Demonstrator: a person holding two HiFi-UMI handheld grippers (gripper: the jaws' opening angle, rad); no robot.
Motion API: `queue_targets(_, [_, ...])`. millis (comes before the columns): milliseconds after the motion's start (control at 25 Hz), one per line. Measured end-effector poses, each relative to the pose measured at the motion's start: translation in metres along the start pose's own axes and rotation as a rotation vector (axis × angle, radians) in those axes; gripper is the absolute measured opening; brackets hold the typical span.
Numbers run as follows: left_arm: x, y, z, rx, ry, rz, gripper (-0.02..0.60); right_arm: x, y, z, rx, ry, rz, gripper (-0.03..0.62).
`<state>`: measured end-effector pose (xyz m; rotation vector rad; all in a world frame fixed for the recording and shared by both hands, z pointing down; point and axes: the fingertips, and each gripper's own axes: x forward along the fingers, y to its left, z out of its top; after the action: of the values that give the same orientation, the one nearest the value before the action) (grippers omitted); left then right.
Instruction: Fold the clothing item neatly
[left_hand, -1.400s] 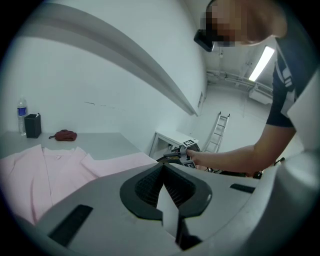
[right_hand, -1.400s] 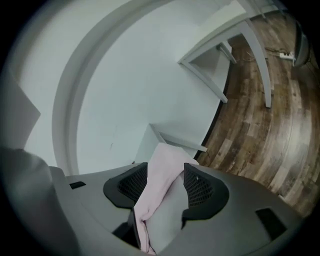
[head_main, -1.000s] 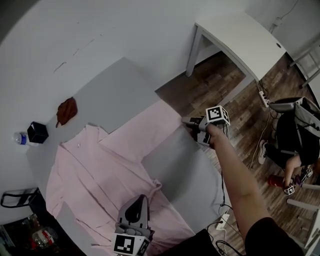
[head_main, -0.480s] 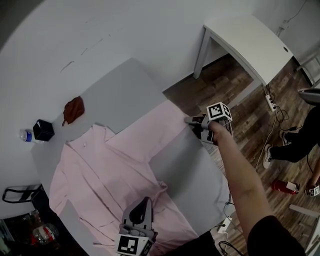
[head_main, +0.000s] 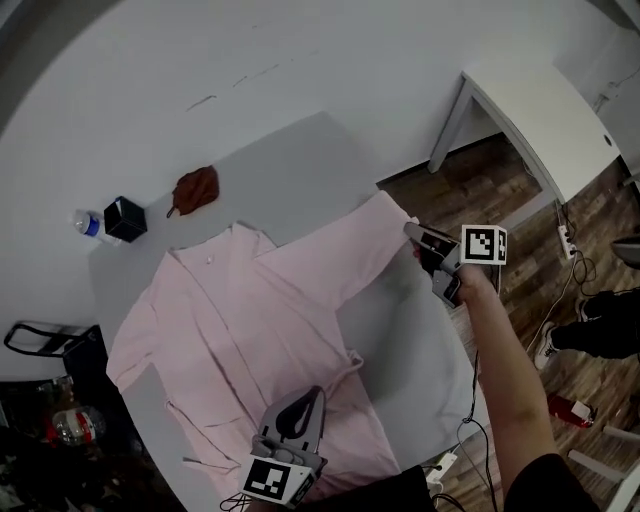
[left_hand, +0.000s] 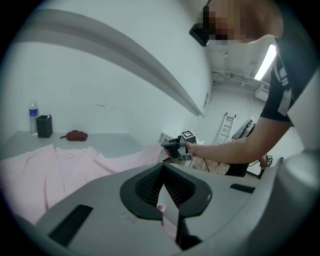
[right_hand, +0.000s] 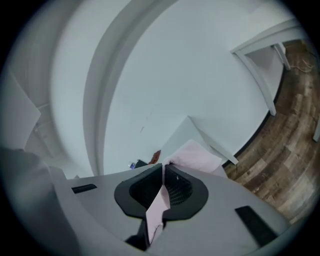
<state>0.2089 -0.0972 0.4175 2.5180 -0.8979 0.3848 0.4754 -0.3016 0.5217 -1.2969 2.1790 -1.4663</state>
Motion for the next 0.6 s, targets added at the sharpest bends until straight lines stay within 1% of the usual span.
queue_targets(160, [-0.027, 0.004, 0.005, -0.021, -0.043, 0.016, 0.006, 0.016, 0.078, -0.003, -0.231, 0.03, 0.085, 0.026])
queue_targets(280, [-0.053, 0.009, 0.002, -0.034, -0.071, 0.041, 0.006, 0.034, 0.138, -0.025, -0.389, 0.093, 0.131, 0.027])
queue_targets(440, [-0.087, 0.016, -0.004, -0.062, -0.109, 0.076, 0.006, 0.06, 0.215, -0.074, -0.563, 0.18, 0.197, 0.026])
queue_targets(600, [-0.122, 0.022, -0.012, -0.09, -0.15, 0.104, 0.006, 0.088, 0.282, -0.149, -0.703, 0.27, 0.272, 0.026])
